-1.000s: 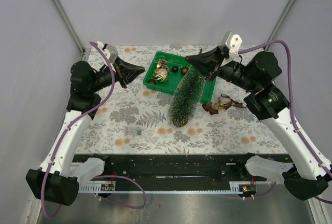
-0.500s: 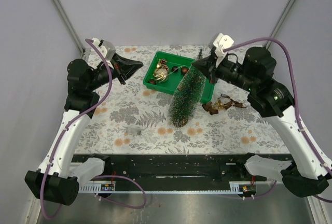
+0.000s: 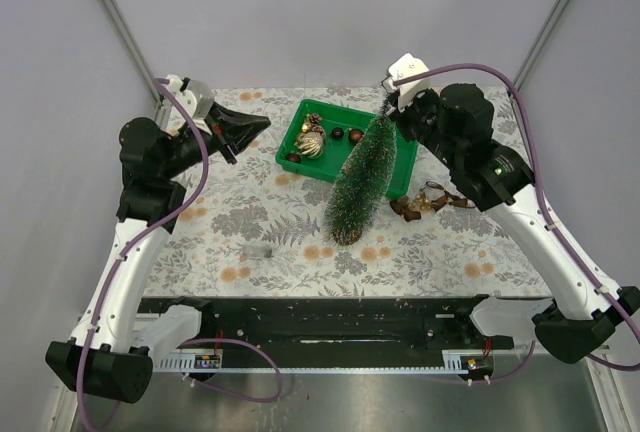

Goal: Decorate the small christmas tree

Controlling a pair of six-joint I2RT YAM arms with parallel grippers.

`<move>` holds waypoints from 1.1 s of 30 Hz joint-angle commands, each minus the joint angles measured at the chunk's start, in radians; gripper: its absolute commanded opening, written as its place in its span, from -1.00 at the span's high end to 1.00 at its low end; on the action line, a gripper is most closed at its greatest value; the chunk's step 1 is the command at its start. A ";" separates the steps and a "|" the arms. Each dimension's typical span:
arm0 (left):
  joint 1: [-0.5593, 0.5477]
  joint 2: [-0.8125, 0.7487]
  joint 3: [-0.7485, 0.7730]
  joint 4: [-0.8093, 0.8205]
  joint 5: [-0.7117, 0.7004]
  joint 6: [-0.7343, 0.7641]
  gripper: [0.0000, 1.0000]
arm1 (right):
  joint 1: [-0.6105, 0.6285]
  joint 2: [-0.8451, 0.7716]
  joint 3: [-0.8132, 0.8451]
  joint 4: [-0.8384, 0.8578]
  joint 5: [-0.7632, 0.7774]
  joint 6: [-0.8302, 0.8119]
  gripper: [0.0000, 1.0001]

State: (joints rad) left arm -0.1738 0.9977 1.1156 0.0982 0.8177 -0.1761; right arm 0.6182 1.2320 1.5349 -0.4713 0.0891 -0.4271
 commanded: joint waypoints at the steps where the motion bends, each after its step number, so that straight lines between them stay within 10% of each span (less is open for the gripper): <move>1: 0.008 -0.030 0.021 0.028 -0.008 -0.011 1.00 | 0.009 -0.016 0.008 0.178 0.176 -0.076 1.00; 9: 0.013 -0.039 0.016 0.031 -0.014 -0.006 1.00 | 0.023 -0.196 -0.189 0.349 -0.121 -0.120 1.00; 33: 0.017 -0.022 0.056 0.006 -0.092 -0.020 1.00 | 0.043 -0.292 -0.484 0.500 0.107 -0.545 1.00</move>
State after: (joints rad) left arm -0.1623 0.9783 1.1255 0.0967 0.7563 -0.1913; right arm 0.6537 0.9531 1.0634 -0.1291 0.1379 -0.9001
